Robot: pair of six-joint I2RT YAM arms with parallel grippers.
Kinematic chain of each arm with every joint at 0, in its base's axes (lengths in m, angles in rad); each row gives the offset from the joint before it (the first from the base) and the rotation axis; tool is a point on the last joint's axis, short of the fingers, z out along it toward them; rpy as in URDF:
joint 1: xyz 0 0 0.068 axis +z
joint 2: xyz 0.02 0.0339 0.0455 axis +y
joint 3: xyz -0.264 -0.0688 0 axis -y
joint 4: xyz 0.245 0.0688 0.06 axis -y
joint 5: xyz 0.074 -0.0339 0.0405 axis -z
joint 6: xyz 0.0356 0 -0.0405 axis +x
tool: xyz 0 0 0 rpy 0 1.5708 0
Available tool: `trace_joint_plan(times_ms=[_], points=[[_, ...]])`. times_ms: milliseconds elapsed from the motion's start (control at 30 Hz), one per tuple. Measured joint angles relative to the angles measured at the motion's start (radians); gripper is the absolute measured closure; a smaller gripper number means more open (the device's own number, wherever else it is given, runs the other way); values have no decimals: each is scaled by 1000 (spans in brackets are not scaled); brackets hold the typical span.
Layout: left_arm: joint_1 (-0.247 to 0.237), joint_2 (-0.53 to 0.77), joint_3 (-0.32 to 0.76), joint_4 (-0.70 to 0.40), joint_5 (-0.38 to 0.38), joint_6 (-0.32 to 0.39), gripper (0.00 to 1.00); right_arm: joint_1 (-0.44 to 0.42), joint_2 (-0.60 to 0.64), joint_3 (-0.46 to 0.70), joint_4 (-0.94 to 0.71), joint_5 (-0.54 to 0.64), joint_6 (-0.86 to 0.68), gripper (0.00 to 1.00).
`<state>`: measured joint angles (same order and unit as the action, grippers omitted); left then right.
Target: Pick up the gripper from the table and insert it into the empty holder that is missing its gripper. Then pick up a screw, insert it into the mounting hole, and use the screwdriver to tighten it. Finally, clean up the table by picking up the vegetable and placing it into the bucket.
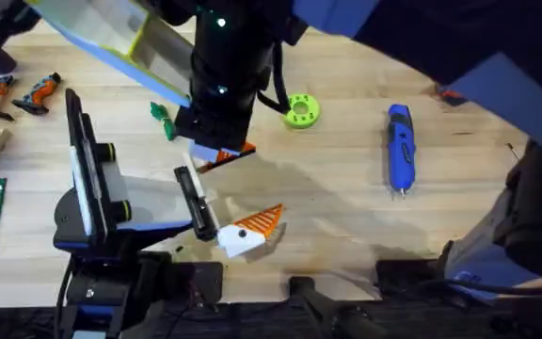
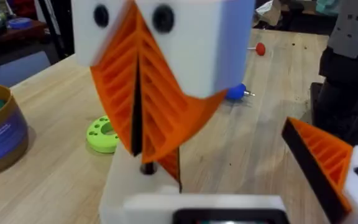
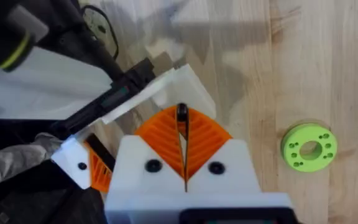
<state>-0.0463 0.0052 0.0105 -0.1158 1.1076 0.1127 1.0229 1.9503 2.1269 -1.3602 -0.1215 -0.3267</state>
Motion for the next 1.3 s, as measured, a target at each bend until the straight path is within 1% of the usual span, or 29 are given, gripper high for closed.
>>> trace_joint_plan(times_ms=[533, 733, 1033, 1067, 1233, 1267, 1300], points=[[0, 0, 0, 0, 0, -1, 15, 2, 10, 0, 2, 0, 0, 994], [0, 0, 0, 0, 0, -15, 15, 3, 26, 0, 3, -2, 0, 994], [0, 0, 0, -1, 2, -16, 15, 4, 26, 0, 3, 0, 0, 992], [0, 0, 0, 0, 2, -16, 16, 4, 26, 0, 2, 0, 3, 945], [0, 0, 0, 0, 1, -22, 15, 6, 26, 0, -3, 3, -9, 235], [0, 0, 0, 0, 1, -20, 15, 3, 26, 0, -5, 4, -13, 185], [0, 0, 0, 0, 1, -19, 15, -1, 26, 0, -5, 4, -14, 173]])
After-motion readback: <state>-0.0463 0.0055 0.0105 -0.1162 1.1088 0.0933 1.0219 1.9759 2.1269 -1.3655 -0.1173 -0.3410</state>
